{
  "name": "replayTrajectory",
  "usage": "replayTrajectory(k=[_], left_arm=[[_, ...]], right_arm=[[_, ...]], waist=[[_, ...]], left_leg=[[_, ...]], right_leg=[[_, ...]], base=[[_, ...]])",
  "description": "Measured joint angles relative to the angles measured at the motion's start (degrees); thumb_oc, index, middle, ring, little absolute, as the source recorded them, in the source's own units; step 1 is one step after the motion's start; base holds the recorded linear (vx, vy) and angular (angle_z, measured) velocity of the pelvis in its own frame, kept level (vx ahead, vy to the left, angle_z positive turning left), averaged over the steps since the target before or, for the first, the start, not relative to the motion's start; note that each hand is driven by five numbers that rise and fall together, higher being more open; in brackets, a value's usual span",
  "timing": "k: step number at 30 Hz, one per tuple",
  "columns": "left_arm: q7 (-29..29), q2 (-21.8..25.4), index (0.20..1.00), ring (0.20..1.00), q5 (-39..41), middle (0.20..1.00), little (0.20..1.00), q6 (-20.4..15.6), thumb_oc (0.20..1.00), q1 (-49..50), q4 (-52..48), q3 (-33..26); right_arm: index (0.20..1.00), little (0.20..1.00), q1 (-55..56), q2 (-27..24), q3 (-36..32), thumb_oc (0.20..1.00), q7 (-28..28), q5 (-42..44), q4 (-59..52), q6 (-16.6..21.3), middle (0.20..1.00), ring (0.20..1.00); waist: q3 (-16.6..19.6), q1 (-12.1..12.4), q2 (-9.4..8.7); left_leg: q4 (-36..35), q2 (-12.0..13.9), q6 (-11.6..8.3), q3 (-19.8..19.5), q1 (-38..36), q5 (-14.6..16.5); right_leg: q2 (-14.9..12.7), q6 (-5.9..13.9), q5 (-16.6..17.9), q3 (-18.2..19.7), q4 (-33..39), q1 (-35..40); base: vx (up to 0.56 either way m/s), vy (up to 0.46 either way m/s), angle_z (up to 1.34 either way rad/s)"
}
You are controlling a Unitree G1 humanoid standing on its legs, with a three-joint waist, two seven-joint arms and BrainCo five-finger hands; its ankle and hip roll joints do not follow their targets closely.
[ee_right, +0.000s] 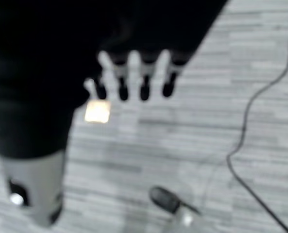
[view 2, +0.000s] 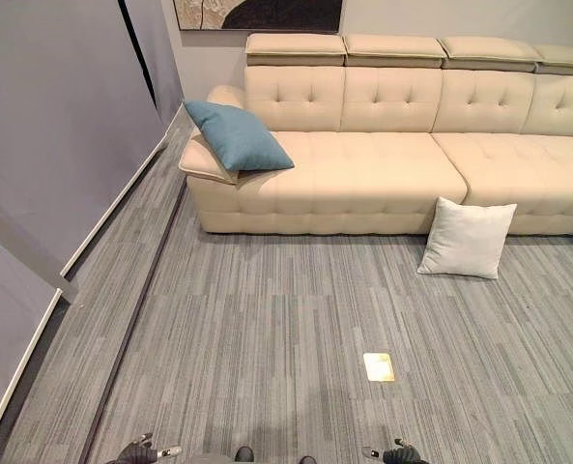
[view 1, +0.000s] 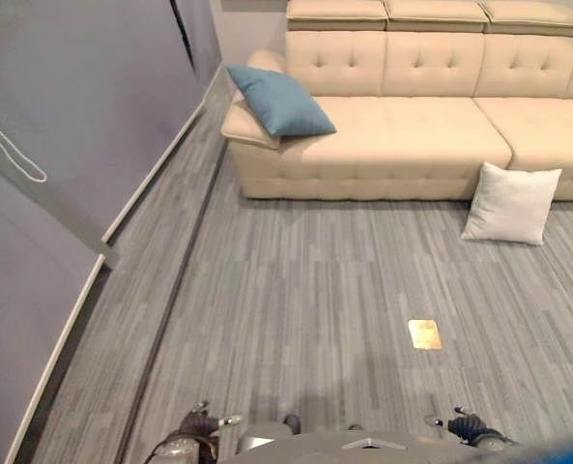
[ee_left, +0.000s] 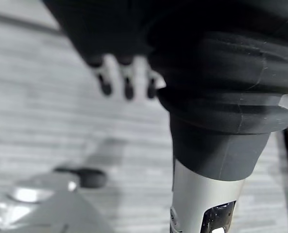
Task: Pick up all the scattered cushions and arrange them neatly on the sofa.
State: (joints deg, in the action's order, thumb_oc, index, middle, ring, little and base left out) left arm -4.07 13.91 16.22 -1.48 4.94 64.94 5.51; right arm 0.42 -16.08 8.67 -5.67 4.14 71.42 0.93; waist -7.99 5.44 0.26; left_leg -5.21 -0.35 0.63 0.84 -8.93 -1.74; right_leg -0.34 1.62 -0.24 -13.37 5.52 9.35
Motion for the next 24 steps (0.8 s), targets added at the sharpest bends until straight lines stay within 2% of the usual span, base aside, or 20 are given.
replayTrajectory(k=[10, 19, 22, 23, 24], left_arm=[[-0.02, -0.04, 1.0, 1.0, 0.57, 1.0, 1.0, 0.0, 1.0, 0.58, 1.68, -1.03], [-0.03, 0.05, 1.0, 1.0, 0.62, 1.0, 1.0, -0.02, 1.0, -1.08, 1.67, -0.97], [-0.03, -0.03, 1.0, 1.0, 0.88, 1.0, 1.0, -0.16, 1.0, -2.92, 1.2, -0.93], [-0.02, -0.06, 1.0, 1.0, 3.08, 1.0, 1.0, -0.2, 1.0, -4.86, -0.08, -0.94], [-0.03, -0.3, 1.0, 1.0, 3.36, 1.0, 1.0, -0.23, 1.0, -5.44, -0.5, -0.84]], right_arm=[[1.0, 1.0, 0.67, 0.3, 0.03, 1.0, -0.05, 0.16, 0.46, -0.01, 1.0, 1.0], [1.0, 1.0, -0.1, 0.28, 0.03, 1.0, -0.1, 1.23, 0.49, 0.07, 1.0, 1.0], [1.0, 1.0, -0.77, 0.19, -0.03, 1.0, -0.19, 1.53, 0.53, 0.16, 1.0, 1.0], [1.0, 1.0, -1.8, 0.3, -0.02, 1.0, -0.51, 2.51, 0.45, 0.2, 1.0, 1.0], [1.0, 1.0, -2.54, 0.2, 0.0, 1.0, -0.72, 2.51, 0.46, 0.15, 1.0, 1.0]], waist=[[0.93, 0.27, -1.25], [-0.24, 0.3, -1.94], [-1.36, 0.55, -2.34], [-3.45, 0.38, -3.57], [-4.38, 0.61, -3.51]], left_leg=[[0.29, -0.08, -0.28, -2.43, 1.69, -0.22], [2.55, -0.1, -1.05, -4.49, 4.36, -0.21], [8.27, -0.39, -2.53, -5.0, 9.34, 0.5], [11.28, -1.27, -4.95, -5.02, 12.19, -0.66], [11.52, -1.33, -5.16, -4.85, 12.36, -0.67]], right_leg=[[0.08, -0.44, -0.3, -1.96, 0.0, -0.64], [0.25, -0.74, -0.55, -4.04, -0.15, -1.32], [0.15, -1.37, -0.95, -5.03, -0.61, -2.77], [-0.9, -2.59, -0.39, -6.46, -0.27, -3.55], [-0.96, -3.12, -0.42, -6.52, -0.33, -3.45]], base=[[0.01, -0.044, 0.12], [-0.01, -0.047, 0.13], [-0.04, -0.021, 0.27], [0.04, 0.008, 0.27], [0.08, 0.029, 0.3]])
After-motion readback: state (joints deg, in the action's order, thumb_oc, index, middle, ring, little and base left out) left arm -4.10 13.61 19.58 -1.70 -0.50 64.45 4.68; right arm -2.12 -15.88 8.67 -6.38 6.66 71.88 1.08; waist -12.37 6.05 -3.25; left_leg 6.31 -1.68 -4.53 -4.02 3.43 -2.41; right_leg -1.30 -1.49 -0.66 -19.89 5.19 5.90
